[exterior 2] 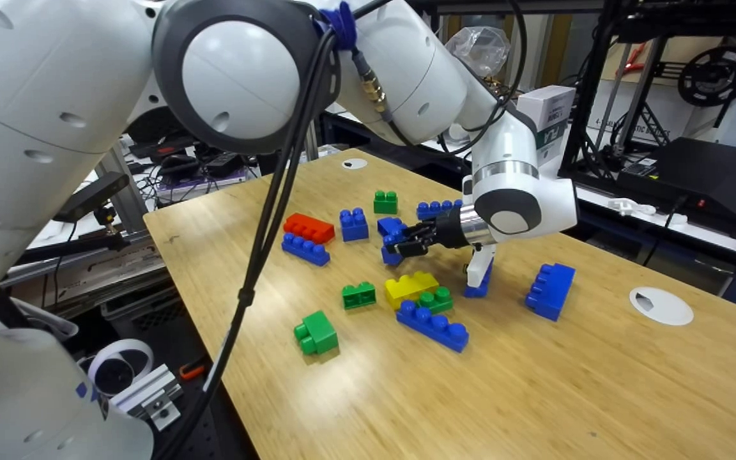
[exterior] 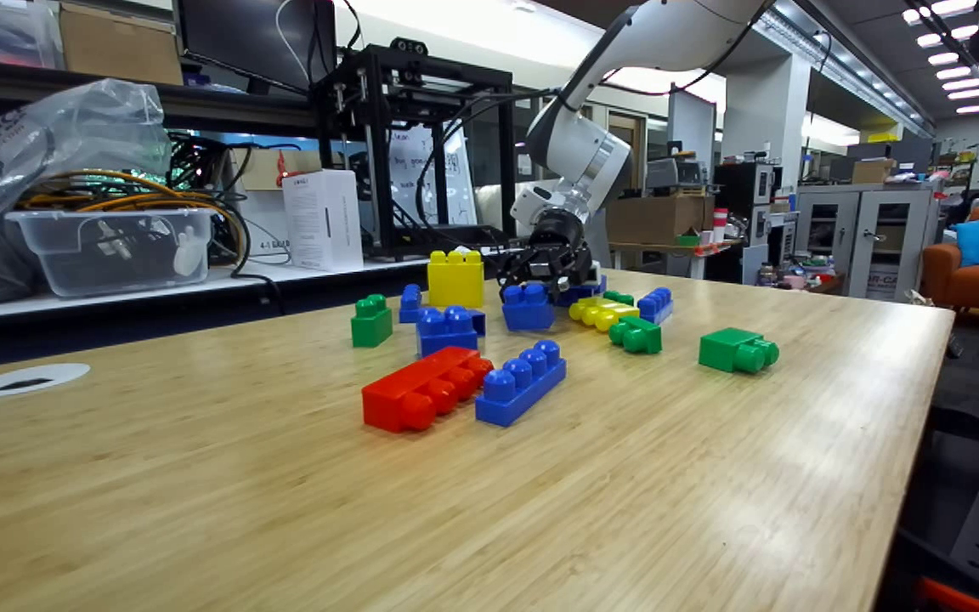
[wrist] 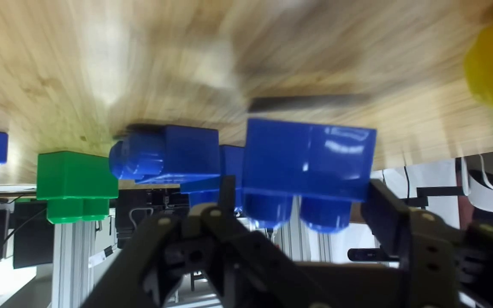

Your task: Put one of the small blue blocks upright

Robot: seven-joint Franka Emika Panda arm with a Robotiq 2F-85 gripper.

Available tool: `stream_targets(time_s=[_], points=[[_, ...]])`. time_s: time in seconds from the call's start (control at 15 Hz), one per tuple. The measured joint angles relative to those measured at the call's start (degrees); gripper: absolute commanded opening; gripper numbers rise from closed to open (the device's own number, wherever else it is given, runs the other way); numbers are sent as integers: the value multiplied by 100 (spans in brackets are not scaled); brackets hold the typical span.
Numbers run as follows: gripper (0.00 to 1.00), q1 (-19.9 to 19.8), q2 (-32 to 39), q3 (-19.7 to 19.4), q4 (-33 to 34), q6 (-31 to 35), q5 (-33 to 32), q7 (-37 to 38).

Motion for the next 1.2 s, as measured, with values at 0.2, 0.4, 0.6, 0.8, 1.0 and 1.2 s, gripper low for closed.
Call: stream_targets(time_s=[0.2,0.4,0.6,0.8,1.0,1.2], points=[[100,0,0,0,1,0,0,-6],[100,-1,0,0,10,1,0,-9],[100,-13,-17,0,77,15,2,-9],[100,-49,-237,-1,134,24,8,-9],[100,-98,-721,-4,76,46,114,59],[100,-125,-1286,-46,-161,80,380,263]])
